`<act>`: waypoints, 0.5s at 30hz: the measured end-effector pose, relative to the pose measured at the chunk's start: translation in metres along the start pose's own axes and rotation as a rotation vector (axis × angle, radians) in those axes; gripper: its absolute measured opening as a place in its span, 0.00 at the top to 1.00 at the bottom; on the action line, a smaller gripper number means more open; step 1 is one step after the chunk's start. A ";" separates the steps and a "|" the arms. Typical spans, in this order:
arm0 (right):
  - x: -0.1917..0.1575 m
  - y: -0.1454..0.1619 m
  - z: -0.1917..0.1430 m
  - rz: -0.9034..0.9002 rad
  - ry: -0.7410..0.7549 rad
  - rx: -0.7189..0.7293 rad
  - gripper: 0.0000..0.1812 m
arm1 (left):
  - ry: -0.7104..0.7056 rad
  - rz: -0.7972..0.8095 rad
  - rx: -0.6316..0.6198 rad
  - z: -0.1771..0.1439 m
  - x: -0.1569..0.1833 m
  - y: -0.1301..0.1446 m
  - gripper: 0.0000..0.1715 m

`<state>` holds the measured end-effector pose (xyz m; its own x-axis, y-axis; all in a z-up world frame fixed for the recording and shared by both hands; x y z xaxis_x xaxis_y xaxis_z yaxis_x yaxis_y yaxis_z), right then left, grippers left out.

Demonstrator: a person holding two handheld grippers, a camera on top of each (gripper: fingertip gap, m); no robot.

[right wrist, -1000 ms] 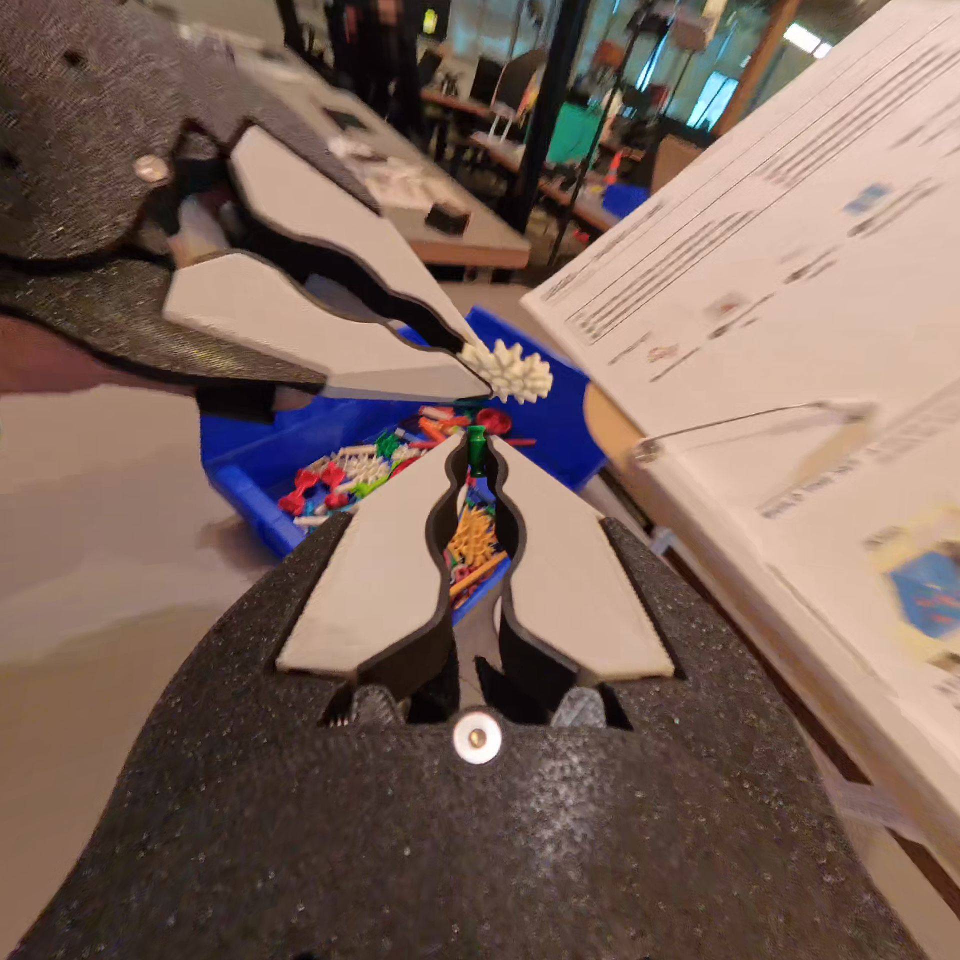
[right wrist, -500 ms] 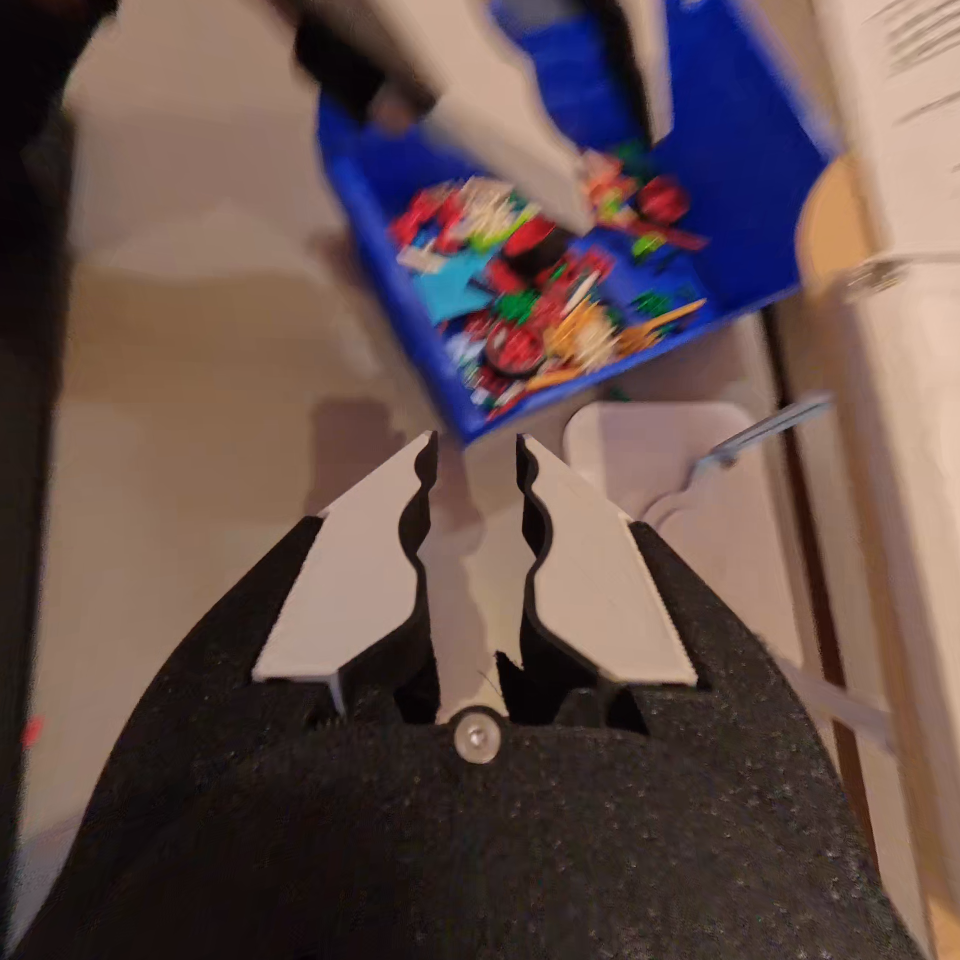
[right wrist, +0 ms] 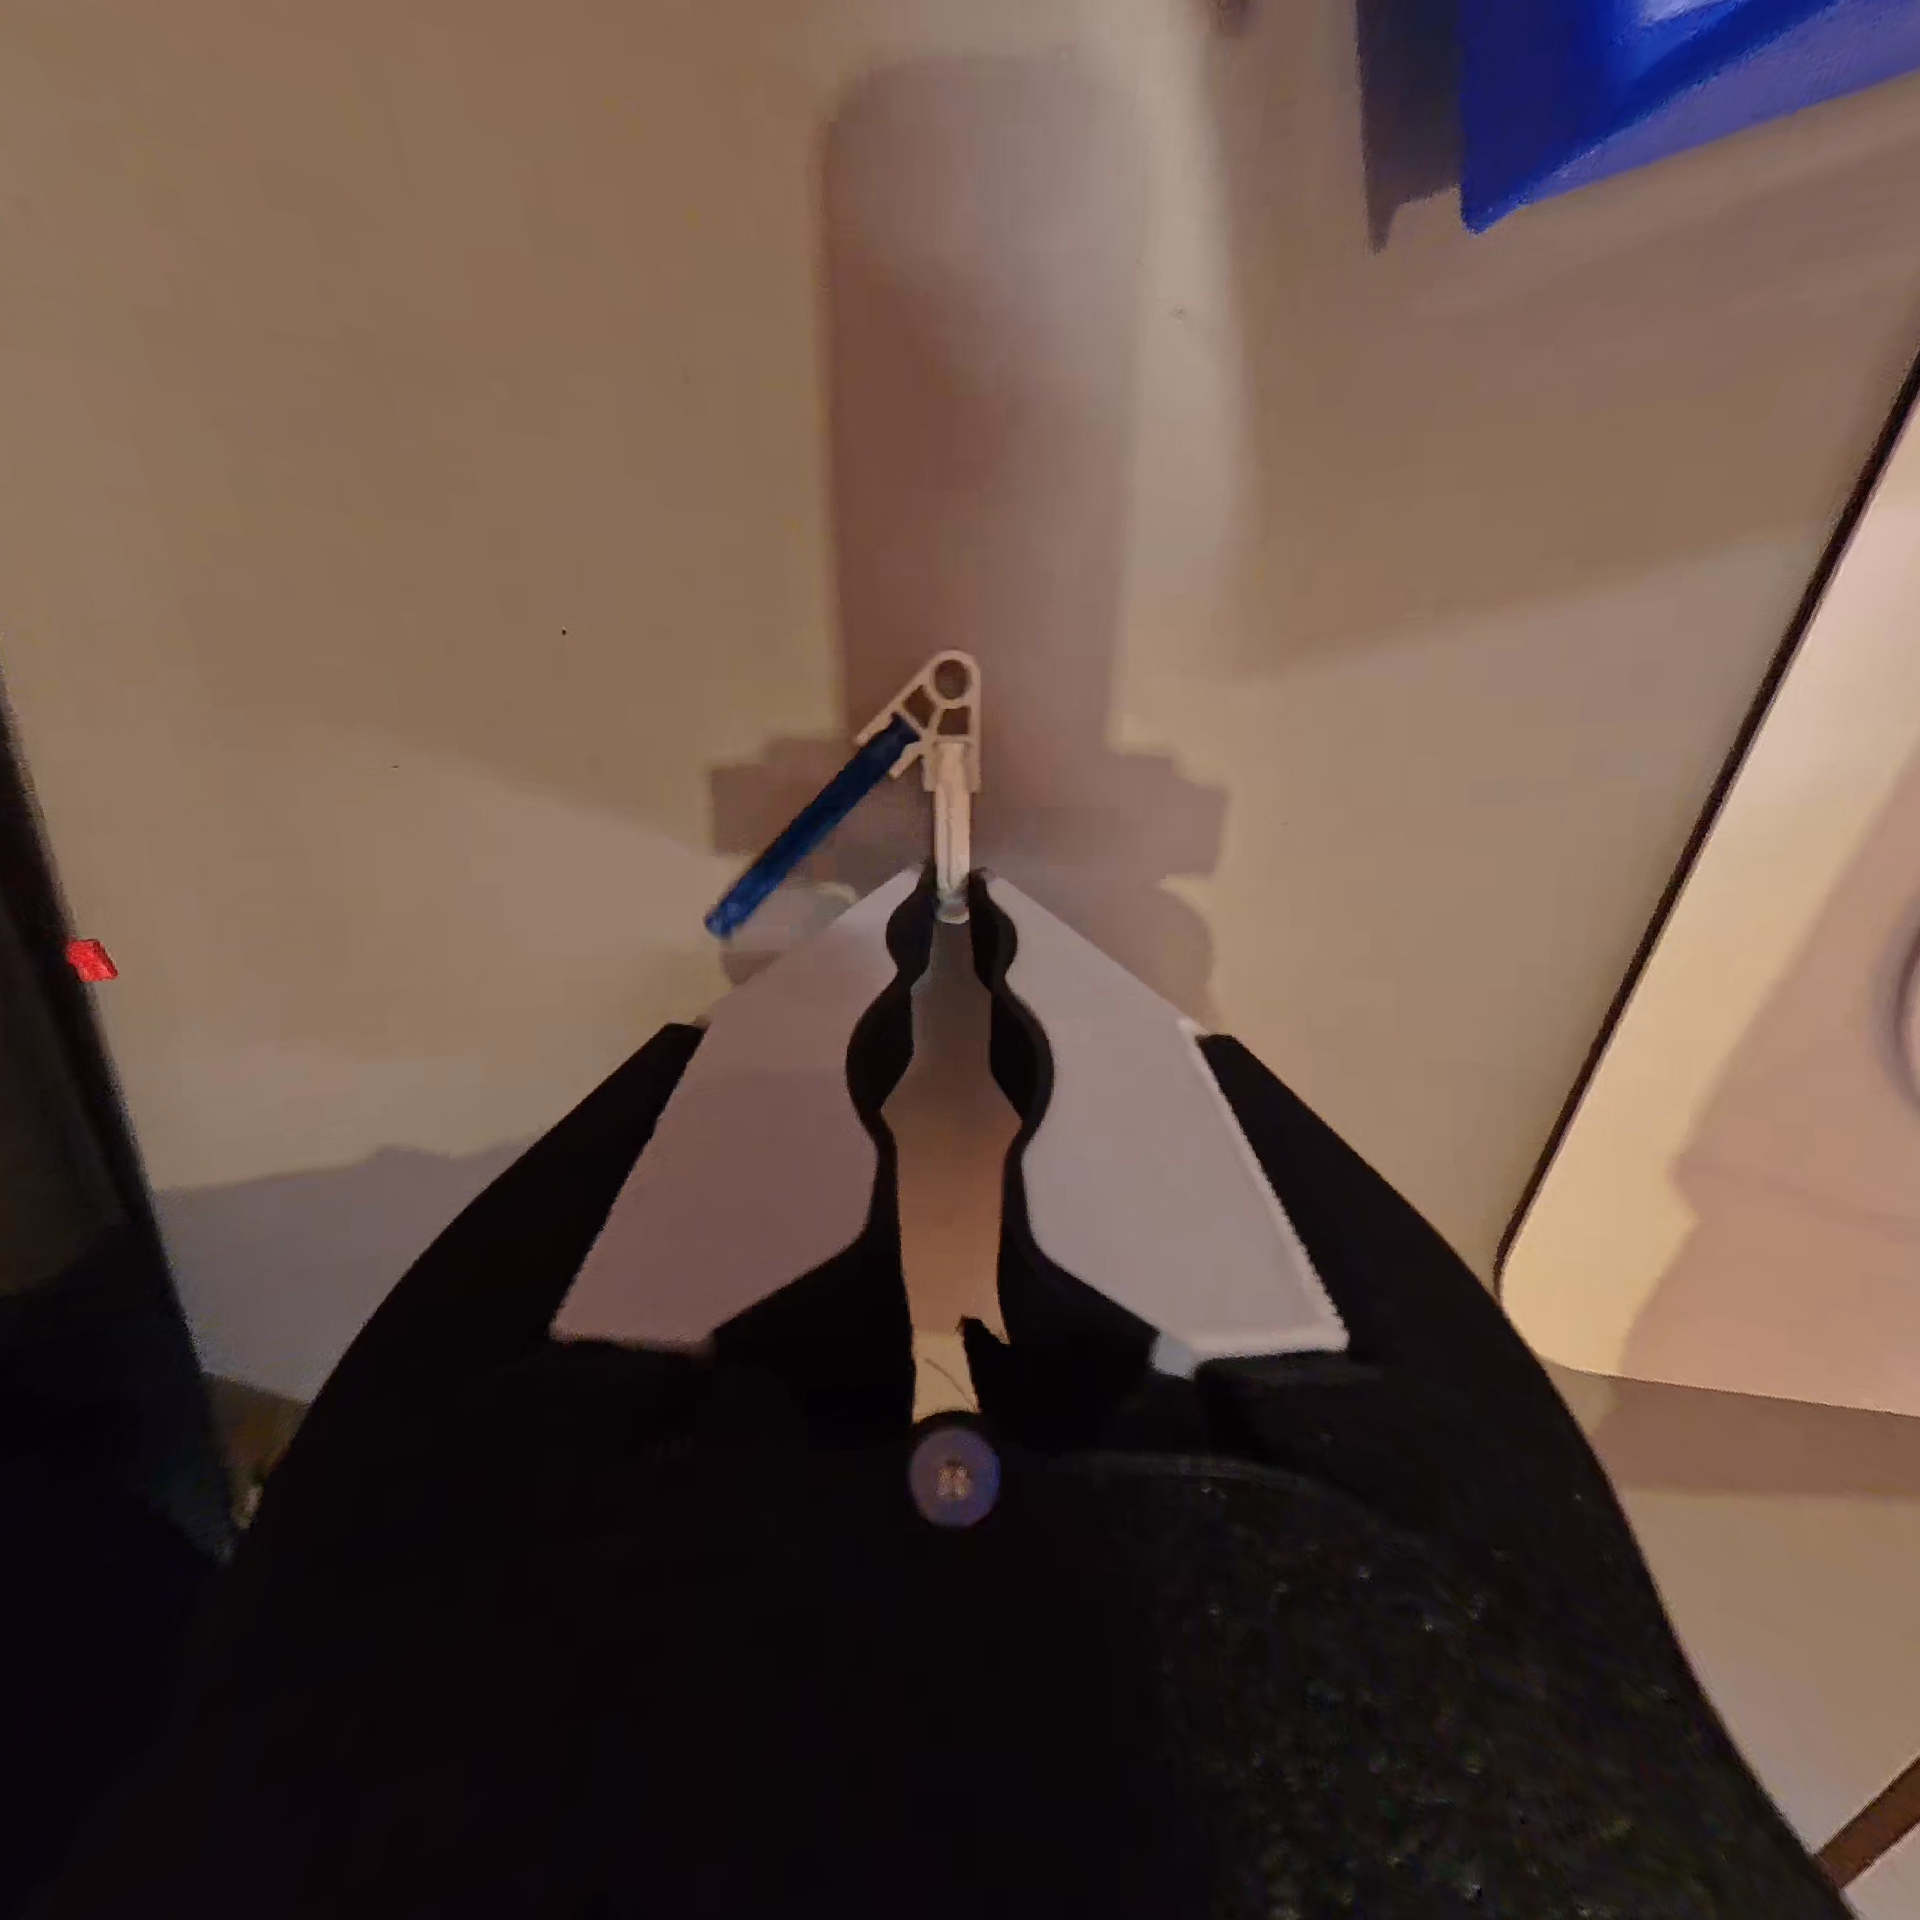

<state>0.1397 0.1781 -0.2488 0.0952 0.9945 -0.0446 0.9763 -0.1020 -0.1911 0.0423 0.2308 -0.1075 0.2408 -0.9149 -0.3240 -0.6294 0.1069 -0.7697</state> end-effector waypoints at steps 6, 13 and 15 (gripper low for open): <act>0.007 -0.013 -0.042 -0.048 0.113 0.200 0.98 | 0.035 -0.026 0.004 -0.001 0.002 0.003 0.82; 0.024 -0.026 -0.134 -0.159 0.589 0.367 0.98 | 0.199 -0.199 0.119 0.011 0.014 -0.014 0.78; 0.024 -0.028 -0.144 -0.185 0.660 0.361 0.98 | 0.262 -0.247 0.193 0.012 0.019 -0.025 0.78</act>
<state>0.1430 0.2085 -0.1034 0.1437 0.7937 0.5911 0.8745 0.1778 -0.4513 0.0715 0.2158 -0.1006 0.1549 -0.9878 0.0152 -0.4199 -0.0797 -0.9040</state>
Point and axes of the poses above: each gripper's, where its closed fingertips meet, z out along the fingers, y out of its underside, x = y × z across the jaws, the point moved 3 cm from there along -z, back along the fingers, and after that the axes turned 1 degree about -x, right-handed, at the moved point
